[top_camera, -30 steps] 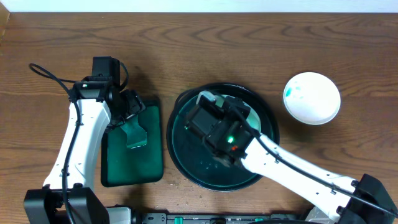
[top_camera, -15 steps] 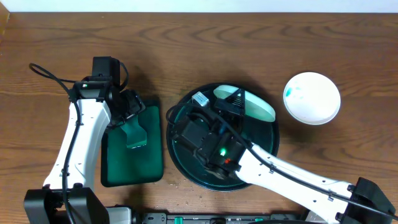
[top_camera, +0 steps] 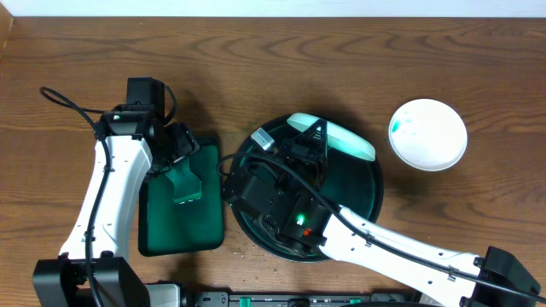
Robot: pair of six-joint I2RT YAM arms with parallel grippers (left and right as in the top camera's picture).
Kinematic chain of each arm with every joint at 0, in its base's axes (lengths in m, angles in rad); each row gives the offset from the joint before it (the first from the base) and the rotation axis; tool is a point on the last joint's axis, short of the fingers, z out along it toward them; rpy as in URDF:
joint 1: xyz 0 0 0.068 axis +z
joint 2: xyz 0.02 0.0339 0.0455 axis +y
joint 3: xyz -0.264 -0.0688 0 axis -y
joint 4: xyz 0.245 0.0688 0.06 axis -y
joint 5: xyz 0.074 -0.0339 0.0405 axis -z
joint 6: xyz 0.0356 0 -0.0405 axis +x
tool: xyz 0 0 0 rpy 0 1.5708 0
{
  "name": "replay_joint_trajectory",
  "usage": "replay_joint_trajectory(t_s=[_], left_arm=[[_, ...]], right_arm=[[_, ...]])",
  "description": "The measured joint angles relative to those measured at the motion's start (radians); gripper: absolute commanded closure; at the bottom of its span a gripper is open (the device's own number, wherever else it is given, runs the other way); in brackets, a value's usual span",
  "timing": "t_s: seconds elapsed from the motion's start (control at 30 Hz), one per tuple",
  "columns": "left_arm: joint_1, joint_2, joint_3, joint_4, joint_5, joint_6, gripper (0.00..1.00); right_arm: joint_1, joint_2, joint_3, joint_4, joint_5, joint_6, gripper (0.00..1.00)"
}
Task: Clean dirty plates on tray and stack at the side
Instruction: 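Lift the white plate by its rim with the right gripper, tilting it, then carry the plate right and lower it onto the plate stack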
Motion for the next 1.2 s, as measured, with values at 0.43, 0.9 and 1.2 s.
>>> replay_joint_trajectory(t_s=[0.43,0.9,1.2], left_arm=[[0.0,0.0,0.0,0.0,0.0,0.0,0.18],[0.0,0.0,0.0,0.0,0.0,0.0,0.18],[0.0,0.0,0.0,0.0,0.0,0.0,0.18]], right_arm=[[-0.005,0.0,-0.001,0.034,-0.011,-0.011,0.99],[0.018,-0.017,-0.001,0.212,-0.044,-0.051,0.99],[0.003,-0.02,-0.001,0.127,-0.069,0.036,0.99]])
